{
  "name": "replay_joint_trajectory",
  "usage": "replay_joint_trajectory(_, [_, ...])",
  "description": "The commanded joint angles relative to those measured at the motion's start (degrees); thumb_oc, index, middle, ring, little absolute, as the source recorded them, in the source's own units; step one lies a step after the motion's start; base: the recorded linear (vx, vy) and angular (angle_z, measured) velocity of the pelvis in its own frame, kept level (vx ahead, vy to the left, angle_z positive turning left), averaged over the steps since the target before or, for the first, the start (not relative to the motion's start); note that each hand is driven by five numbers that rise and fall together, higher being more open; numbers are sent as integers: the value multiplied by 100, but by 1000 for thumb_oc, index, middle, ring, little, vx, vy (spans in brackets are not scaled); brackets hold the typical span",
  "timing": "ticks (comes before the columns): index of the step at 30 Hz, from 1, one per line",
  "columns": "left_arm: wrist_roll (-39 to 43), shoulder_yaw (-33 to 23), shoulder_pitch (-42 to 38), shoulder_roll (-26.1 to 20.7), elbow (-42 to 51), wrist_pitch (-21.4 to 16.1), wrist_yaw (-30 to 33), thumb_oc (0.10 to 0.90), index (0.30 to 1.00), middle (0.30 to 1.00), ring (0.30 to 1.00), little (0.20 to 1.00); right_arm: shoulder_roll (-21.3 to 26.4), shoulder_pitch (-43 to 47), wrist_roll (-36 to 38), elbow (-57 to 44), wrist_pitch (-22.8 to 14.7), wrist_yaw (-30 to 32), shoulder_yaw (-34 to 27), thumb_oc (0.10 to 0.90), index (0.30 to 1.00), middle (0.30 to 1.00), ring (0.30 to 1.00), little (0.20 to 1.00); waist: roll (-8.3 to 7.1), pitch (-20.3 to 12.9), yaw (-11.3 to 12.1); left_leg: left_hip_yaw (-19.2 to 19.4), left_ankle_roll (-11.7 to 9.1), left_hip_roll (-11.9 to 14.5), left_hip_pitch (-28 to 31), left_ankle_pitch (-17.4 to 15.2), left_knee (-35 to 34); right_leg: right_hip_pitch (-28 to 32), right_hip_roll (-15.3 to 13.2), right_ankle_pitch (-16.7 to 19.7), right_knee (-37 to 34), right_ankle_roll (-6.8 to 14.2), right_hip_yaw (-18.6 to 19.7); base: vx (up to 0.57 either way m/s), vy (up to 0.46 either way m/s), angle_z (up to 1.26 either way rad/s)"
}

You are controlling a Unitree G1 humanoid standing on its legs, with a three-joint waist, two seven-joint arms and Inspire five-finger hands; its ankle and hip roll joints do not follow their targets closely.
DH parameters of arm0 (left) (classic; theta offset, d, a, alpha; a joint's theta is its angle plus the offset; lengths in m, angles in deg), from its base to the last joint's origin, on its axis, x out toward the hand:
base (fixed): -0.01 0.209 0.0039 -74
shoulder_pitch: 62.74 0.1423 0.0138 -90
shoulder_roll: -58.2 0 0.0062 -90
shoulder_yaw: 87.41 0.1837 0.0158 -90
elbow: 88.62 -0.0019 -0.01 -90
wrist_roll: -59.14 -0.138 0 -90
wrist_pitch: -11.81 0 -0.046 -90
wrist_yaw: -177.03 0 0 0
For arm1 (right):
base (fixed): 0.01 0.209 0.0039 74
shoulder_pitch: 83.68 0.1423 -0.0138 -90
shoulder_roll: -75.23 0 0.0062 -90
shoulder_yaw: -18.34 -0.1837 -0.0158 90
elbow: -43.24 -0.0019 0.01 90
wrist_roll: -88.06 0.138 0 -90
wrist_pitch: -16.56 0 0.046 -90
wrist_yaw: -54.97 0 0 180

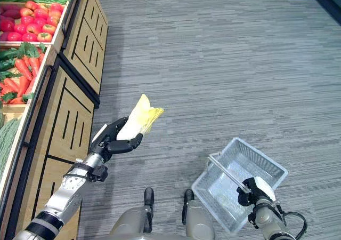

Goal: Get the vegetables into the basket

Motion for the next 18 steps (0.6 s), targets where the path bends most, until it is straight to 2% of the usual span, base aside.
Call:
replay_joint_trajectory(1, [36, -435, -232, -193, 582, -617, 73, 400, 300, 300, 300, 300, 217, 371, 108, -7, -258, 219, -178, 400, 300, 300, 300, 300, -343, -258, 106, 48, -230, 38, 117, -156, 255, 495, -505, 809, -887, 497, 76, 0, 0, 0])
replay_joint_trajectory(11, [-51, -384, -121, -333, 649, -562, 21, 400, 300, 300, 300, 300, 352, 593, -49, 517, -151, 265, -42, 400, 300, 300, 300, 300, -339, -402, 157, 56, -341, 129, 449, 54, -296, 756, -496, 1006, -1408, 505, -35, 19, -17, -1])
replay_joint_trajectory(18, [-91, -121, -504, -622, 694, -598, -98, 400, 300, 300, 300, 300, 911, 1382, -214, 383, -96, 316, 236, 400, 300, 300, 300, 300, -304, -601, 142, 71, -367, 129, 709, 62, -498, 952, -519, 1087, -1560, 532, -60, 15, 5, 0])
